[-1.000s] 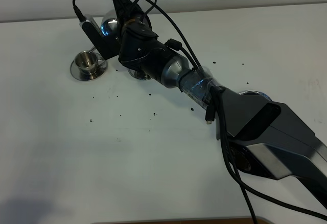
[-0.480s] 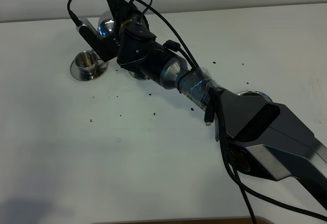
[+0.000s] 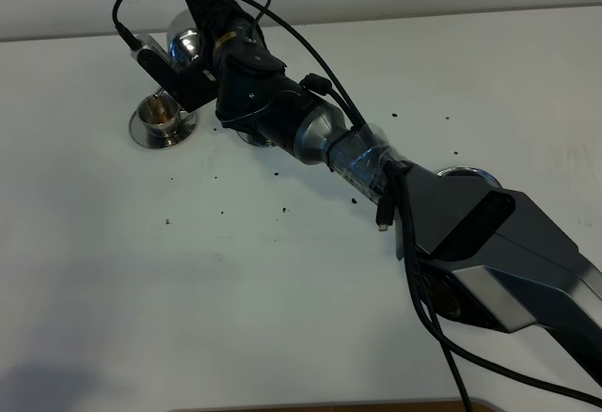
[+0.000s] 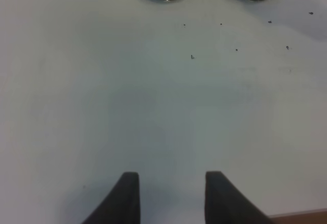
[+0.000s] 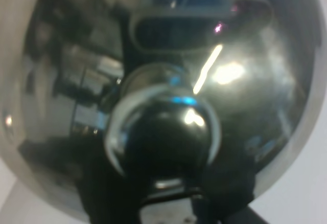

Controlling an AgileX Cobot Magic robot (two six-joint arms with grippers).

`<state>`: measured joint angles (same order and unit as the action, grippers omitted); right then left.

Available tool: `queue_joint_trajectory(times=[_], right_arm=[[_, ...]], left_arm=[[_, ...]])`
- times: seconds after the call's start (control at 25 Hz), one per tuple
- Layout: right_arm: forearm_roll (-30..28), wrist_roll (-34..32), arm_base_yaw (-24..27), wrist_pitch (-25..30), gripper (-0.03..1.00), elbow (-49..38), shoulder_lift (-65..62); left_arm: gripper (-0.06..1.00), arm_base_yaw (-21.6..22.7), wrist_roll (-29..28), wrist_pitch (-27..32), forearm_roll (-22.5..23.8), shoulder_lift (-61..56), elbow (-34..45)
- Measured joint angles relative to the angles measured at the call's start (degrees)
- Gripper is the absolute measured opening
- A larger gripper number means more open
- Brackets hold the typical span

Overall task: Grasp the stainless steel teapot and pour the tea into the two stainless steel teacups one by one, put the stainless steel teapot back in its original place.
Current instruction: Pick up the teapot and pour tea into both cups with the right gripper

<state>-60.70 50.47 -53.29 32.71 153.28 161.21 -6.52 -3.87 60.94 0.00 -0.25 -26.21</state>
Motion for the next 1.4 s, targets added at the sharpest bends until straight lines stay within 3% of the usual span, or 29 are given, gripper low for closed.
queue_joint_trajectory(times=[1.4], right_arm=[[-9.81,-0.29,0.60,-5.34,0.19,0.00,0.00]], left_arm=[[0.37,0.00,0.00,0.00,0.00,0.00,0.00]])
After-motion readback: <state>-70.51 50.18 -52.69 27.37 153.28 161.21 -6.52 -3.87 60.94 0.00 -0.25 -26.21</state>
